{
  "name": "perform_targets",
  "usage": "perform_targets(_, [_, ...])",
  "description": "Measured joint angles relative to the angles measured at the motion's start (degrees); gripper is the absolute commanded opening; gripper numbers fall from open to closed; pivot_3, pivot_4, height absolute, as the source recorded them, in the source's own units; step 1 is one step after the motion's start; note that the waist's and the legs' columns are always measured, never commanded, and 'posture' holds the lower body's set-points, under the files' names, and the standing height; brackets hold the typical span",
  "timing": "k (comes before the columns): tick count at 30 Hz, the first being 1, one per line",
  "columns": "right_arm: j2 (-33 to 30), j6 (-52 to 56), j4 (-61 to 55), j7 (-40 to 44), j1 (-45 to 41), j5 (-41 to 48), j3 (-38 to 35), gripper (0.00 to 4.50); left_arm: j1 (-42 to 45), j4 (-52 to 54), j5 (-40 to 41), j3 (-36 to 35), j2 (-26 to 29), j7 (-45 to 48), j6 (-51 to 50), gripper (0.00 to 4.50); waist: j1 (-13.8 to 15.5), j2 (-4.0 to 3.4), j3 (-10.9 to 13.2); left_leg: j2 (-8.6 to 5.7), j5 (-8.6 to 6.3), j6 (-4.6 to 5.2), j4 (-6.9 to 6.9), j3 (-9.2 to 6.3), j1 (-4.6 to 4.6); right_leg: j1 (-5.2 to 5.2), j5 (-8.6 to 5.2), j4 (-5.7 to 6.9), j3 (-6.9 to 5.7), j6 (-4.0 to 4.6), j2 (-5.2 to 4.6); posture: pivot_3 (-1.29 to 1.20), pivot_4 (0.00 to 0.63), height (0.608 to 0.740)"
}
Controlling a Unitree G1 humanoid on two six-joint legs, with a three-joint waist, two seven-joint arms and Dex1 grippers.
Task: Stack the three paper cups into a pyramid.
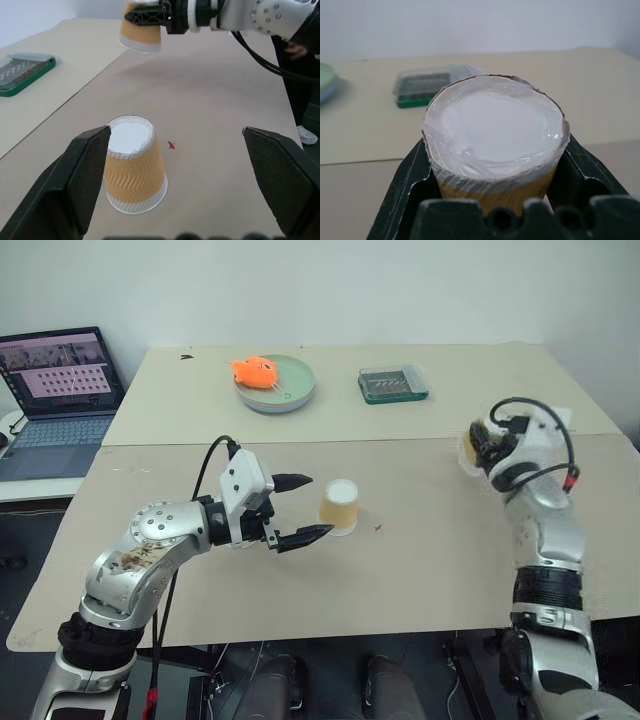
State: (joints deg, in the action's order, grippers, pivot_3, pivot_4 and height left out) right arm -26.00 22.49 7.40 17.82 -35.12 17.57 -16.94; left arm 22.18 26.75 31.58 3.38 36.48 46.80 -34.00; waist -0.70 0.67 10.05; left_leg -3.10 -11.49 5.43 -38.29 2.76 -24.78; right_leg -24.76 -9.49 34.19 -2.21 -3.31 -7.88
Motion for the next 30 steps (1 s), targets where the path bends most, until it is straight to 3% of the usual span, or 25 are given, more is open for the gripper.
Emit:
perform_targets(7, [-13.86, 6.02, -7.39, 27.1, 6.16, 9.93, 3.94, 2.33, -0.14, 0.08, 0.03, -0.03, 0.13, -0.12, -0.05, 4.5, 0.73, 0.02, 0.01, 0.02, -0.09, 0.14, -0.07, -0.02, 0.1, 0.22, -0.01, -0.14, -0.04, -0.02, -0.06, 0.0, 0.15, 0.74])
perform_targets(14, [-17.64, 6.25, -7.48, 44.6, 8.48, 11.22, 12.3, 2.33, -0.15, 0.28, 0.06, -0.04, 0.2, -0.11, -0.47, 4.5, 0.68, 0.03, 0.02, 0.09, -0.11, 0.14, -0.08, -0.03, 0.23, 0.31, -0.02, -0.13, -0.04, -0.03, -0.1, 0.0, 0.15, 0.74])
perform_targets(30, [-12.3, -5.03, 4.62, 52.02, 1.98, 1.59, 23.15, 2.33, -0.14, 1.78, 0.15, -0.41, 1.11, -0.18, -1.57, 4.5, 1.44, 0.05, 0.03, 0.01, -0.33, -0.27, -0.1, -0.03, 0.19, 0.27, -0.01, -0.12, -0.07, -0.04, -0.16, 0.0, 0.15, 0.74])
